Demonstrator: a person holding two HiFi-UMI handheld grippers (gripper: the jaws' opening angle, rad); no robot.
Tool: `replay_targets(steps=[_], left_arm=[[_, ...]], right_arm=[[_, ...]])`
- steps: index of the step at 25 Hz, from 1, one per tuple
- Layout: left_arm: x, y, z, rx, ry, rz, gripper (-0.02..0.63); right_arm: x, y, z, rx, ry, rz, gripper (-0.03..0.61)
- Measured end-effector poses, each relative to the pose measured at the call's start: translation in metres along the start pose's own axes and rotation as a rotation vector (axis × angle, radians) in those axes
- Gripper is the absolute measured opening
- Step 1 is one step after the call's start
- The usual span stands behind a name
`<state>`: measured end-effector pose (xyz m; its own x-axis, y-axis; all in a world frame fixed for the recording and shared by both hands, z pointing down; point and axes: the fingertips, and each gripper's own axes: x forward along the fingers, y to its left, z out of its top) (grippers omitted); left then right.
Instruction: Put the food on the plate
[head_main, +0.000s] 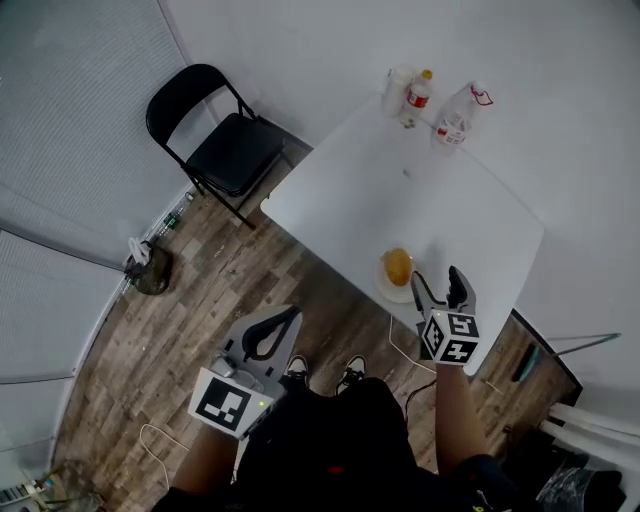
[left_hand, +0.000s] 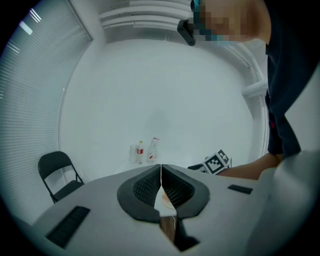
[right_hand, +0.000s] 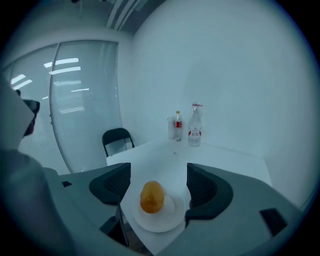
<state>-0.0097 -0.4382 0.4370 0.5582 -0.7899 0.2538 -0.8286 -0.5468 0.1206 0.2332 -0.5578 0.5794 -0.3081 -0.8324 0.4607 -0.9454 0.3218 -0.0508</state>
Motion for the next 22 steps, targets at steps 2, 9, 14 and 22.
replay_targets(steps=[2, 9, 14, 22], left_arm=[[0.000, -0.004, 0.005, 0.004, -0.019, -0.032, 0.023], [-0.005, -0.015, 0.019, 0.045, -0.067, -0.128, 0.023], [-0.013, -0.026, 0.033, 0.045, -0.111, -0.177, 0.023], [-0.016, -0.038, 0.057, 0.086, -0.164, -0.209, 0.023]], right_arm=[[-0.033, 0.000, 0.020, 0.032, -0.084, -0.029, 0.331], [-0.120, 0.006, 0.056, 0.088, -0.253, -0.138, 0.043], [-0.167, 0.024, 0.073, 0.054, -0.327, -0.152, 0.023], [-0.229, 0.054, 0.114, -0.049, -0.463, -0.144, 0.023]])
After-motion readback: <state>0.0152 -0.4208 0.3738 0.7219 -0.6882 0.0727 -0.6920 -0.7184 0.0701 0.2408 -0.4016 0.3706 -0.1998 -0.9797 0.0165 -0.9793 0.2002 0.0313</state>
